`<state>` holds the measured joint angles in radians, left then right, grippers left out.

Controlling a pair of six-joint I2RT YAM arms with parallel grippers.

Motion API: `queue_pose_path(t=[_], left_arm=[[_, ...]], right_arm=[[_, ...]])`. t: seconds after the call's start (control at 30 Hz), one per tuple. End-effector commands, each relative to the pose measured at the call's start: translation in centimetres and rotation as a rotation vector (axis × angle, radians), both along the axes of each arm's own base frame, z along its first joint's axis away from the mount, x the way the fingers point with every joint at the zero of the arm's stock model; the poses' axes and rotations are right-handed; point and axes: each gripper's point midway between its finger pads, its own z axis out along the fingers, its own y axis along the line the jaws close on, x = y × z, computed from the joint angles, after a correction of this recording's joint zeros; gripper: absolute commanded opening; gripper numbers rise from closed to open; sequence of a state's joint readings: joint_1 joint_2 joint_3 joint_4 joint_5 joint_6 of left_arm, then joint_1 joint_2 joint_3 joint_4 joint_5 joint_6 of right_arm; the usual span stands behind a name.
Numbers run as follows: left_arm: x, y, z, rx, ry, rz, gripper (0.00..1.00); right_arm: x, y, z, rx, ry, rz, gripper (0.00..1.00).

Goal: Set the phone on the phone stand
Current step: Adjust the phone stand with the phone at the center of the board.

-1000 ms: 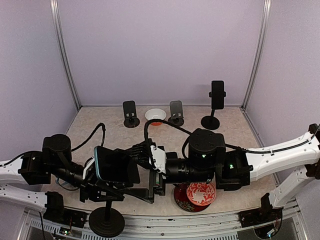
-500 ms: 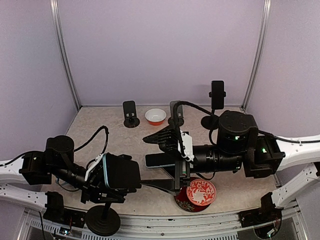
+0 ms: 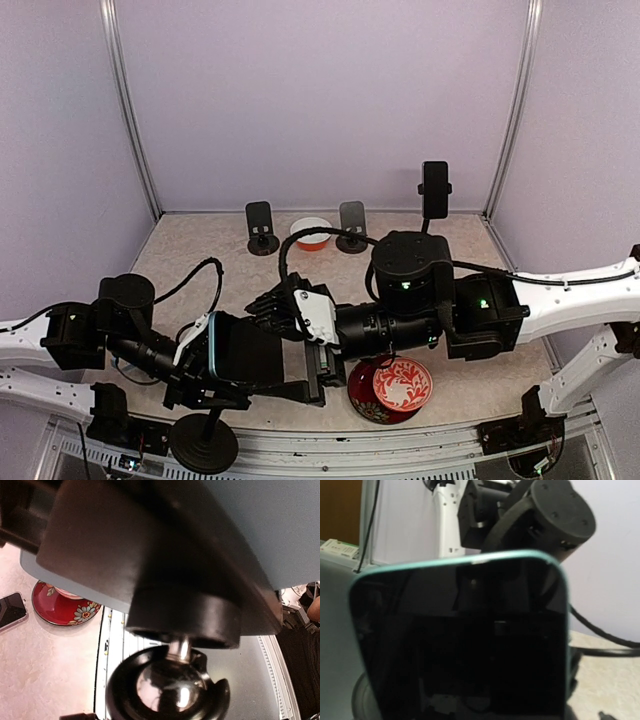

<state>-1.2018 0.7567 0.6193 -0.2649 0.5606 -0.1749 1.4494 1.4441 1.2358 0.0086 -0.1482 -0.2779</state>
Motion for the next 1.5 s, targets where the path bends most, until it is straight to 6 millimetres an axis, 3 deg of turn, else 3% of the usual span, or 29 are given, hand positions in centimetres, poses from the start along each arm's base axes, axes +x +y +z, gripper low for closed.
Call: queue_pose_path(t=[0.0, 0.23, 0.37, 0.7, 0.87, 1.47], left_arm=[[-0.3, -0.5, 5.1, -0.193, -0.061, -0.023, 0.00], [-0.3, -0.5, 5.0, -0.191, -0.064, -0.026, 0.00], [-0.2, -0.5, 5.0, -0.190, -0.067, -0.023, 0.00], [-0.1, -0.3, 5.0, -0.192, -0.067, -0.011, 0.00], [-0.1, -0.3, 4.9, -0.191, -0.069, -0.009, 0.00], [0.2, -0.6, 4.2, -0.169, -0.068, 0.002, 0.00]], right_arm=[[0.0, 0.3, -0.8, -0.037, 0.042, 0.024, 1.00], [0.8, -0.7, 0.0, -0.023, 0.151, 0.039, 1.00], [-0.2, -0.9, 0.0, -0.020, 0.178, 0.099, 1.00], [-1.1, 0.1, -2.1, -0.074, 0.211, 0.162, 1.00], [-0.4, 0.4, -3.0, -0.103, 0.210, 0.115, 1.00], [0.3, 1.0, -2.1, -0.051, 0.171, 0.075, 1.00]])
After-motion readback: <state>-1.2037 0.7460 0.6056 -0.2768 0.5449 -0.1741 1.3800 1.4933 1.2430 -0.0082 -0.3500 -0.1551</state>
